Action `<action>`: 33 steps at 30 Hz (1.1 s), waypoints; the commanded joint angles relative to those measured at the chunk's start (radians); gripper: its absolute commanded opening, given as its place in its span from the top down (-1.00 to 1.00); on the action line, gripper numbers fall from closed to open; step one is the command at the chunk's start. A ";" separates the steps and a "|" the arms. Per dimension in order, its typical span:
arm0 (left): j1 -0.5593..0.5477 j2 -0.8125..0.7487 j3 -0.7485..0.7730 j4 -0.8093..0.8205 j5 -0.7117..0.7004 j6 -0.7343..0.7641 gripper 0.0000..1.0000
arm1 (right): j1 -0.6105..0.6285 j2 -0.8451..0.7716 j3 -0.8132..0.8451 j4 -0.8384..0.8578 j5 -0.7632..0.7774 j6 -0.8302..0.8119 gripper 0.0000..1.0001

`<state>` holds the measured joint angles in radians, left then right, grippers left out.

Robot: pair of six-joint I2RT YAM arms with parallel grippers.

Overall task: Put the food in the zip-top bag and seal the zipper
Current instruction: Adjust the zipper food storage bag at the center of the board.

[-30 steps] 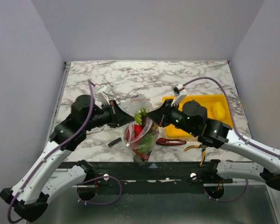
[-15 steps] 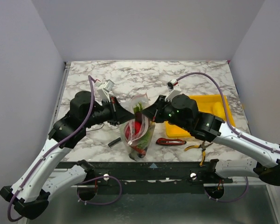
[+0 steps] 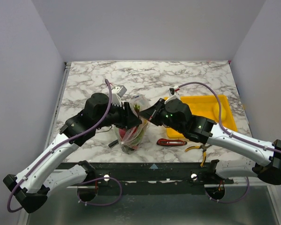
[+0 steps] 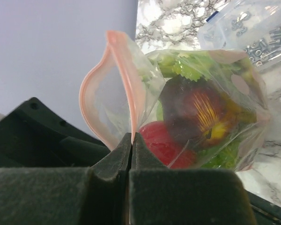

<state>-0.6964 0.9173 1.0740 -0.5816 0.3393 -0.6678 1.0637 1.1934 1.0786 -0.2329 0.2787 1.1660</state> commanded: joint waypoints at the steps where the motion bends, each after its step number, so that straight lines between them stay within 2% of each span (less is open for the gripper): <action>1: -0.052 -0.020 -0.026 0.044 -0.110 0.069 -0.02 | 0.006 -0.008 -0.007 0.052 0.059 0.139 0.99; 4: -0.099 -0.020 -0.017 0.044 -0.168 0.095 -0.23 | 0.006 0.009 -0.002 0.049 0.054 0.178 0.99; 7: -0.155 -0.011 0.006 0.011 -0.300 0.129 -0.38 | 0.006 0.019 0.002 0.046 0.049 0.209 0.99; 13: -0.253 0.017 0.035 -0.054 -0.557 0.168 -0.36 | 0.006 0.035 0.009 0.044 0.046 0.237 0.99; 18: -0.305 0.056 0.061 -0.107 -0.702 0.189 -0.11 | 0.006 0.034 0.007 0.051 0.038 0.241 0.99; 22: -0.313 0.074 0.068 -0.103 -0.691 0.207 0.38 | 0.006 0.031 0.004 0.066 0.030 0.241 0.99; 24: -0.313 0.079 0.076 -0.107 -0.689 0.229 0.71 | 0.006 0.029 0.012 0.067 0.032 0.218 0.97; 25: -0.313 0.085 0.080 -0.112 -0.697 0.238 0.95 | 0.006 0.025 0.012 0.073 0.033 0.192 0.84; 26: -0.313 0.089 0.085 -0.120 -0.693 0.245 1.00 | 0.006 0.019 0.013 0.076 0.042 0.149 0.67; 27: -0.313 0.088 0.087 -0.118 -0.676 0.264 1.00 | 0.006 0.012 0.016 0.079 0.048 0.097 0.37; 29: -0.311 0.078 0.083 -0.102 -0.632 0.306 1.00 | 0.000 -0.003 0.035 0.077 0.059 -0.124 -0.26; 30: -0.305 0.065 0.078 -0.089 -0.604 0.329 1.00 | -0.005 -0.012 0.049 0.067 0.049 -0.293 -0.44; 33: -0.267 0.025 0.063 -0.063 -0.480 0.398 1.00 | -0.023 -0.050 0.077 0.023 0.004 -0.721 -0.72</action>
<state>-1.0000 0.9977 1.1320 -0.6743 -0.2695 -0.3878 1.0576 1.2034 1.0939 -0.1936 0.3008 1.0306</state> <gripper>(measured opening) 0.013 0.792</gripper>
